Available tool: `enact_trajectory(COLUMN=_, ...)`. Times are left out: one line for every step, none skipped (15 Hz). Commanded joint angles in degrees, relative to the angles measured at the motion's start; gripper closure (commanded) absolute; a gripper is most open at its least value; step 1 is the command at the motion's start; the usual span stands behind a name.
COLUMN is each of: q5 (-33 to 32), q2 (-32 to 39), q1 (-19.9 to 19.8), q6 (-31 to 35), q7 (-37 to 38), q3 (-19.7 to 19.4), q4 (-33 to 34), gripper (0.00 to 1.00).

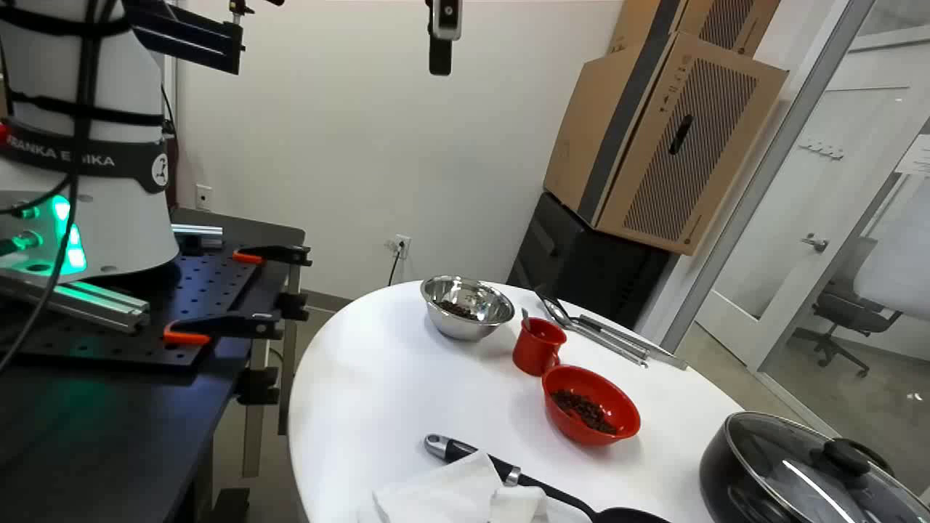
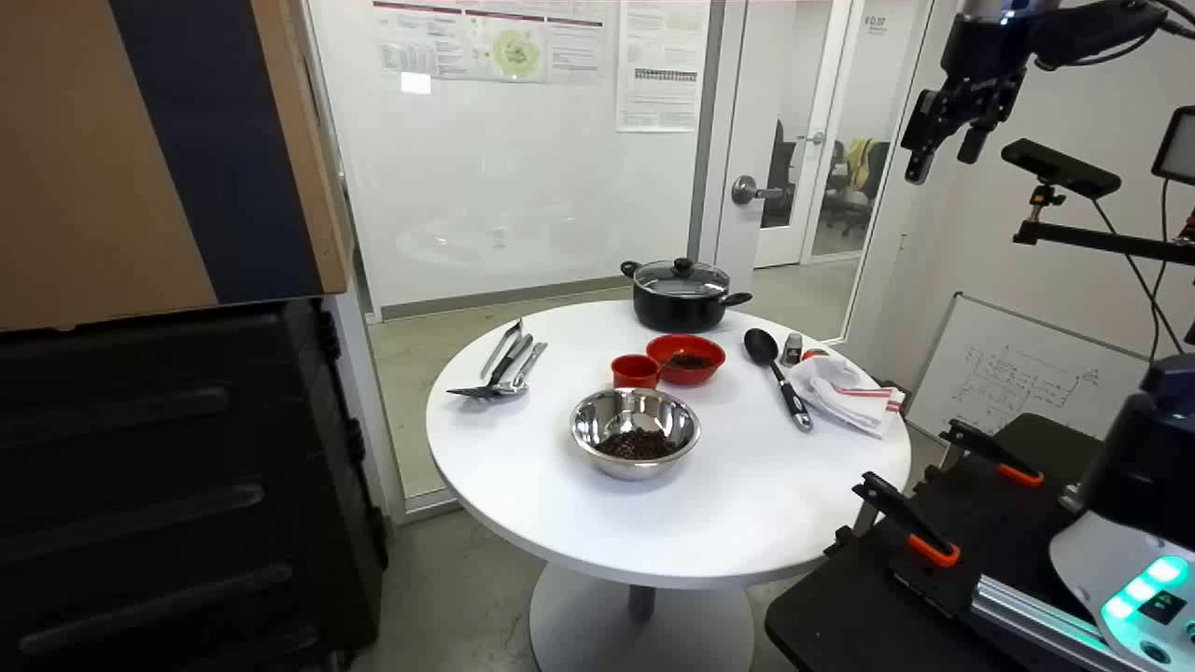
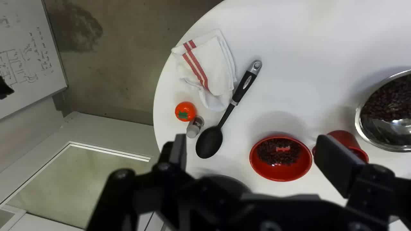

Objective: Put the tomato in the red bowl

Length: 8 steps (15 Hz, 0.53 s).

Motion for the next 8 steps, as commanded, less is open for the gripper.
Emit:
enact_trajectory(q5=-0.4, q2=-0.01, q1=0.54, q6=-0.35, q7=0.34, q3=-0.44, q4=0.21, gripper=0.0)
enact_trajectory(q5=-0.4, q2=-0.01, q1=0.56, q6=-0.39, q7=0.34, q3=-0.44, q4=0.28, gripper=0.0)
enact_trajectory(q5=-0.4, q2=-0.01, q1=0.59, q6=-0.41, q7=0.34, q3=-0.44, q4=0.37, gripper=0.0)
enact_trajectory(q5=-0.4, q2=-0.01, q1=0.6, q6=-0.42, q7=0.34, q3=-0.44, q4=0.43, gripper=0.0)
enact_trajectory(q5=-0.4, q2=-0.01, q1=0.61, q6=-0.43, q7=0.34, q3=-0.44, q4=0.48, gripper=0.0)
enact_trajectory(q5=-0.4, q2=-0.01, q1=0.61, q6=-0.43, q7=0.34, q3=-0.44, q4=0.5, gripper=0.0)
enact_trajectory(q5=-0.4, q2=-0.01, q1=0.61, q6=-0.44, q7=0.34, q3=-0.44, q4=0.51, gripper=0.0)
enact_trajectory(q5=-0.4, q2=-0.01, q1=0.61, q6=-0.44, q7=0.34, q3=-0.44, q4=0.51, gripper=0.0)
